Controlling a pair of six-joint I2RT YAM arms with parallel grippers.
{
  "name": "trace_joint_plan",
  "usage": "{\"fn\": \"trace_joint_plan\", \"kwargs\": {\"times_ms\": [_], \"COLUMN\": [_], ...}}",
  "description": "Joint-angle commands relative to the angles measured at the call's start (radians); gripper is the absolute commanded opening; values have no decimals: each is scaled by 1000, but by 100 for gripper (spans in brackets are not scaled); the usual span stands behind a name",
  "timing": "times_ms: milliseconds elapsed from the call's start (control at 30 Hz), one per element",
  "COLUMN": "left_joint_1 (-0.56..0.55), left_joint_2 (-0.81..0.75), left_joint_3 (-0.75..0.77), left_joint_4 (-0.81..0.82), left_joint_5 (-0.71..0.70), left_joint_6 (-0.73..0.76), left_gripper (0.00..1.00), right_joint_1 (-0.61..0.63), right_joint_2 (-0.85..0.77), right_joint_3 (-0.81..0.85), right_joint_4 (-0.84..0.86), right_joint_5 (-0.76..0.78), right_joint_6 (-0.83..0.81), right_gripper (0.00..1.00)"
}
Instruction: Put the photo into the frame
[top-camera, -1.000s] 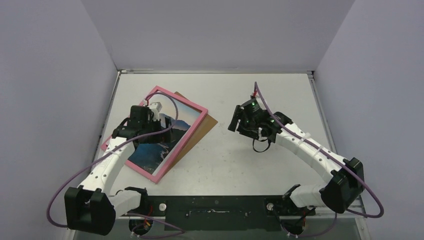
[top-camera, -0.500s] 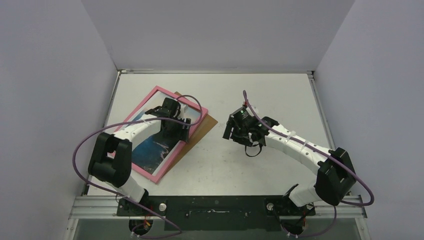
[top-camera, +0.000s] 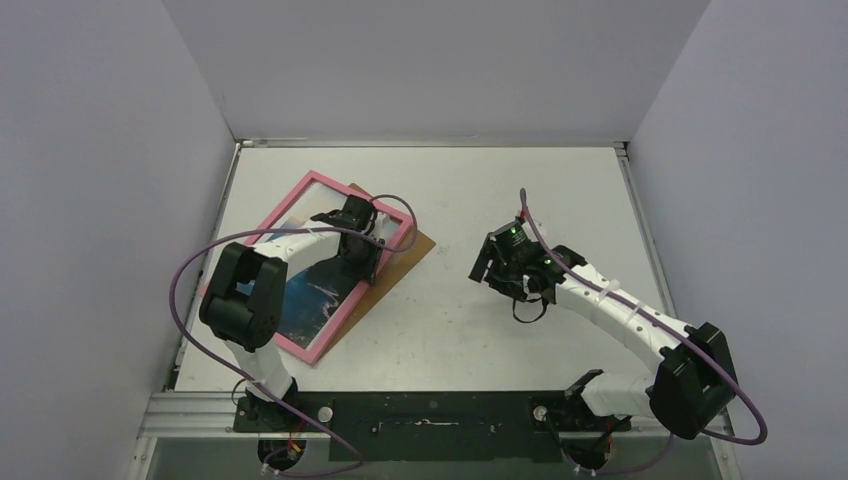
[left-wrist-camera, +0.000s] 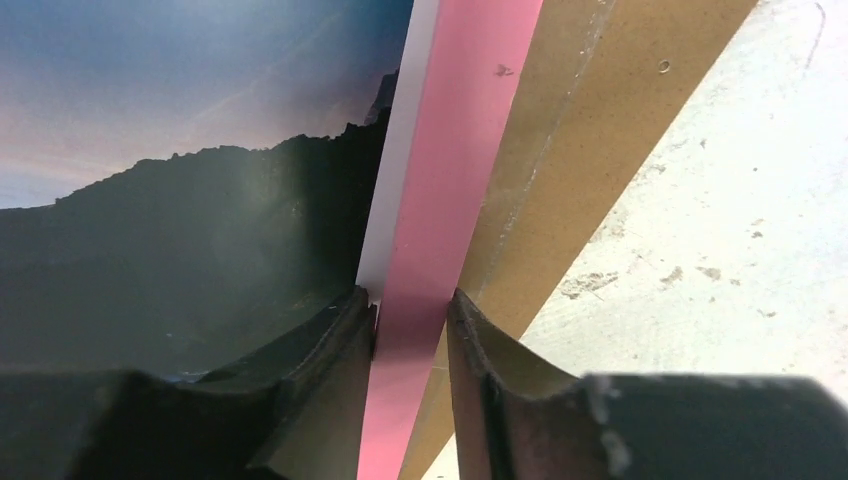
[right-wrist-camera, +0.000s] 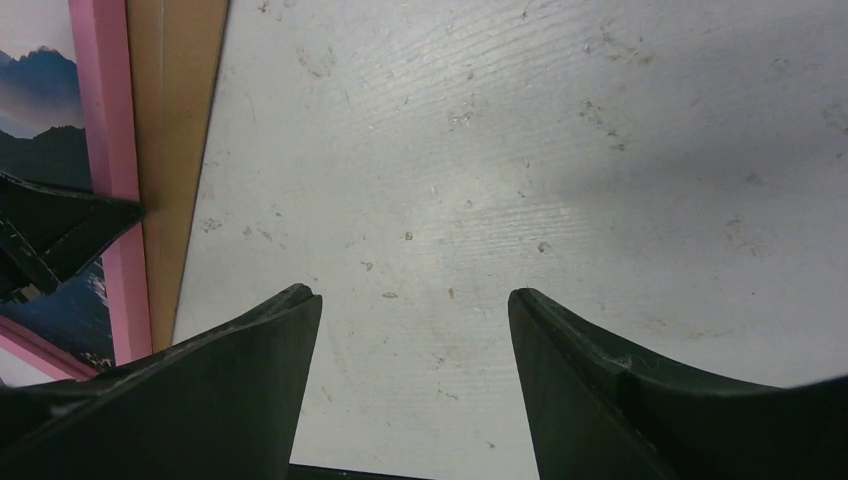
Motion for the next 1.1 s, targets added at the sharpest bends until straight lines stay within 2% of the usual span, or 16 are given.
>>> {"fn": "trace_joint_plan", "kwargs": {"times_ms": [0,167,333,567,767,833,933,1067], "left_joint_1": [-36,-49,-49,-46,-33,-14,29,57], "left_joint_2": [29,16,-15,-31,-7,0,16,34], "left_joint_3": [40,70,164,323,450,505,608,717], "left_joint_4": [-8,-48,-142,-283,-375,-404,-472,-550], "left_joint_5": [-68,-113,-182,-192,-295,-318,-280,-234], "left_joint_6": [30,35,67,129,114,92,72,68], "left_gripper": [27,15,0,0,0,0,0,0], "right_joint_1": [-25,-53,-59,-60,-59,-56,-33,57], "right_joint_2": [-58,-95,-108,-107,-104,-105,-100,-44], "right_joint_3": [-19,-35,-27,-16,-33,-47,-80,-106], "right_joint_4": [-8,-19,-31,-29,25,81,248,525], "right_joint_5": [3,-9,-26,-46,-99,-140,-202,-223], "right_joint_6": [1,-1,-4,-12,-12,-8,11,83], "right_gripper": [70,70,70,70,71,72,76,89]}}
